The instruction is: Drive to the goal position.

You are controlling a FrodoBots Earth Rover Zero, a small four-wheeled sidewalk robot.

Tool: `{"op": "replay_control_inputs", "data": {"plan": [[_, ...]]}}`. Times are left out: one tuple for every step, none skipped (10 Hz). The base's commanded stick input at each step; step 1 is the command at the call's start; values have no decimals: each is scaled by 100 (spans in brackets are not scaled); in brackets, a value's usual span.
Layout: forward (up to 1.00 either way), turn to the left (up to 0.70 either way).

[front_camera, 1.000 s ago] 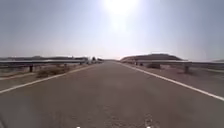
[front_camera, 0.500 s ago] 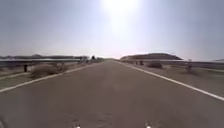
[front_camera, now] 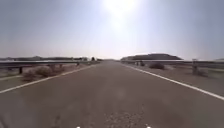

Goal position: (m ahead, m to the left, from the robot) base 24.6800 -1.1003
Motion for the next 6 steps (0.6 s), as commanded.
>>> {"op": "replay_control_inputs", "data": {"plan": [[70,0],[70,0],[70,0],[70,0],[70,0],[70,0]]}}
